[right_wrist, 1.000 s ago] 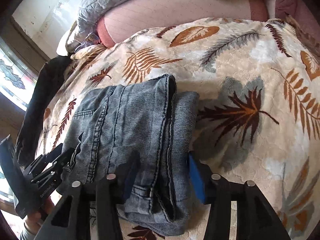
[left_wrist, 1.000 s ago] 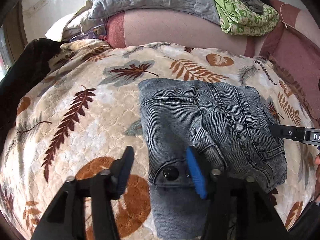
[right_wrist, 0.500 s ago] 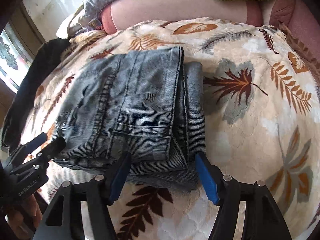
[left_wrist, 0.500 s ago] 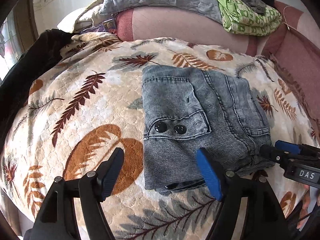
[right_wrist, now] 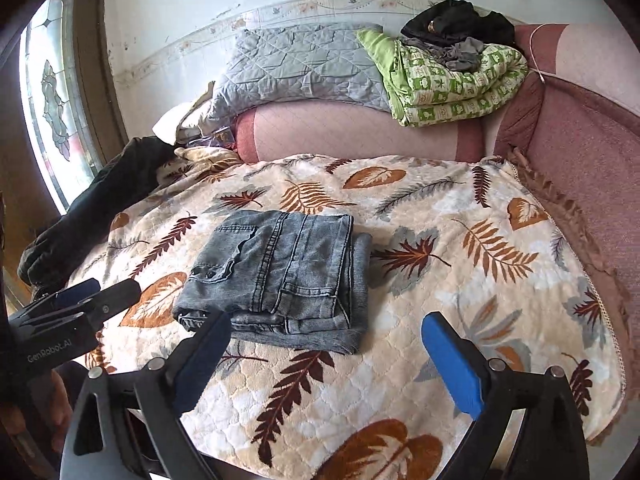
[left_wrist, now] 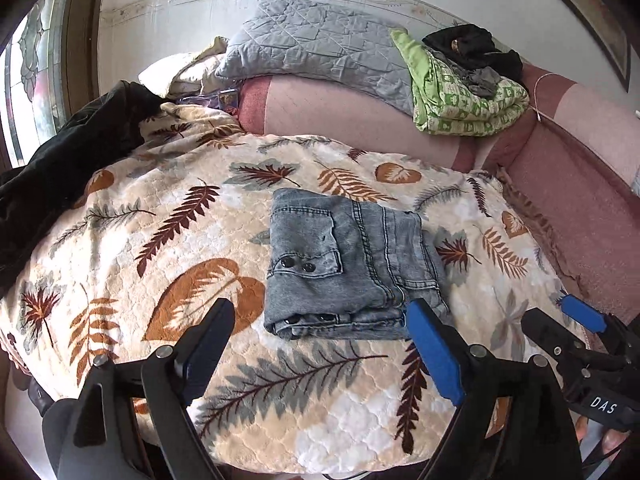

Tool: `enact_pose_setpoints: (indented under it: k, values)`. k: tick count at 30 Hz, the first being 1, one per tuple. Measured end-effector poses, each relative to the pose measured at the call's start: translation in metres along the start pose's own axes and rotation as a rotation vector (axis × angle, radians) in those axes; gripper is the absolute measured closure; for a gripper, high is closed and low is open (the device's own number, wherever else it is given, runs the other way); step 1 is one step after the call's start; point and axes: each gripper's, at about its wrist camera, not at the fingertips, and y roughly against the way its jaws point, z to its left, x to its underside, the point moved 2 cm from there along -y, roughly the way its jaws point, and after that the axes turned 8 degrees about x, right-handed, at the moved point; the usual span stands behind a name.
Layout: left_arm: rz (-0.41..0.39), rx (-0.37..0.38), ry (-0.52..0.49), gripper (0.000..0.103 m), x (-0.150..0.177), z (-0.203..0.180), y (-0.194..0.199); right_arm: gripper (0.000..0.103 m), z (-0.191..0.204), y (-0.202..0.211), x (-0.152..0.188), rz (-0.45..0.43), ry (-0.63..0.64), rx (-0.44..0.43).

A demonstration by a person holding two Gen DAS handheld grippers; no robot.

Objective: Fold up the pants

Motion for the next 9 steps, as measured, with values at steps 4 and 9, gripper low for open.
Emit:
enact_pose_setpoints:
  k: [4, 9]
  values:
    - [0.010, 0.007, -0.052, 0.014, 0.006, -0.011, 0.003, 0.005, 0.005, -0.001, 0.015, 0.011, 0.038, 0.013]
    - [0.010, 0.013, -0.077, 0.011, 0.006, -0.016, 0.005, 0.005, 0.003, -0.009, 0.023, 0.044, 0.032, 0.010]
